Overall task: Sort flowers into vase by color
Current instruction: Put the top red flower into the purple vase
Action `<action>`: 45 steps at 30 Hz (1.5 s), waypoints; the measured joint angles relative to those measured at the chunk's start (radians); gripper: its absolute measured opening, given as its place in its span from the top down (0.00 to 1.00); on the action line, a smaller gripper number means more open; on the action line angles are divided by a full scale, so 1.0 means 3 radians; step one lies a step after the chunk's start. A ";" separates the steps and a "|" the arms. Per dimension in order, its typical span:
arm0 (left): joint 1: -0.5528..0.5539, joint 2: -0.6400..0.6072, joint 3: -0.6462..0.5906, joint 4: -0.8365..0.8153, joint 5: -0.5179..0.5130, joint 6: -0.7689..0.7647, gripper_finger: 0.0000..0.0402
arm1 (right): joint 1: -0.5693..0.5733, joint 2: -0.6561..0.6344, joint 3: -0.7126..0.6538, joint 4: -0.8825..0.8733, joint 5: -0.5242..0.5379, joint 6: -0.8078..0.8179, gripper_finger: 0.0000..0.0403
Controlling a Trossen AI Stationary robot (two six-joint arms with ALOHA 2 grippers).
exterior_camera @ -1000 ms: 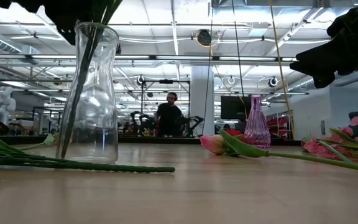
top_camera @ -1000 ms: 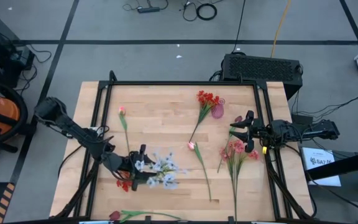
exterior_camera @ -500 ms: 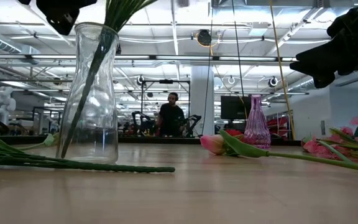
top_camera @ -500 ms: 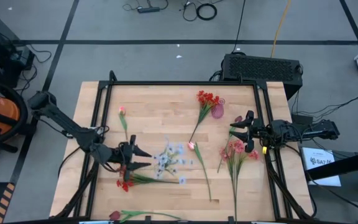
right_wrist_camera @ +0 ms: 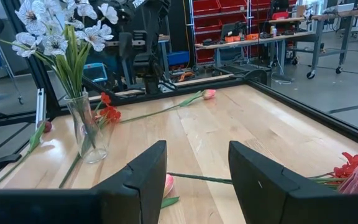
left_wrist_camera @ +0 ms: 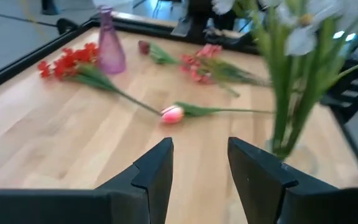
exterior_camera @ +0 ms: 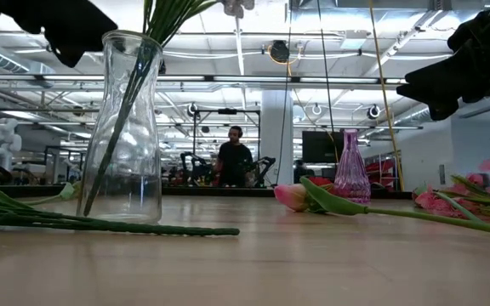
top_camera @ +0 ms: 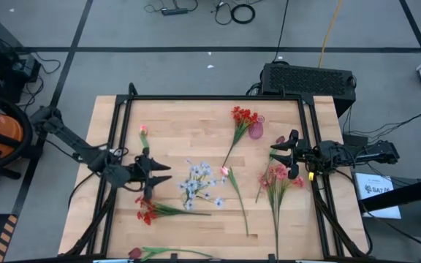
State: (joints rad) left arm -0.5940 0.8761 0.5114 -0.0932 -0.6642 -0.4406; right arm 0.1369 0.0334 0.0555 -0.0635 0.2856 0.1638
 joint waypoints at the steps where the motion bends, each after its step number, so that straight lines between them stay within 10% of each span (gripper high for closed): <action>1: 0.0032 0.0000 0.0000 -0.0023 0.0001 0.0001 0.60 | 0.0000 0.0000 0.0000 -0.0001 0.0000 -0.0001 0.59; 18: 0.0723 0.0000 0.0000 -0.0084 0.0015 0.0355 0.60 | 0.0000 0.0000 0.0000 0.0000 0.0000 0.0000 0.59; 45: 0.0781 0.0001 0.0000 -0.0069 -0.0011 0.0352 0.60 | 0.0000 -0.0001 0.0000 0.0086 0.0003 0.0203 0.59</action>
State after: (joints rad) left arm -0.3595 0.8764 0.5114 -0.1139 -0.6675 -0.3351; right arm 0.1369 0.0331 0.0555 -0.0379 0.2867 0.2248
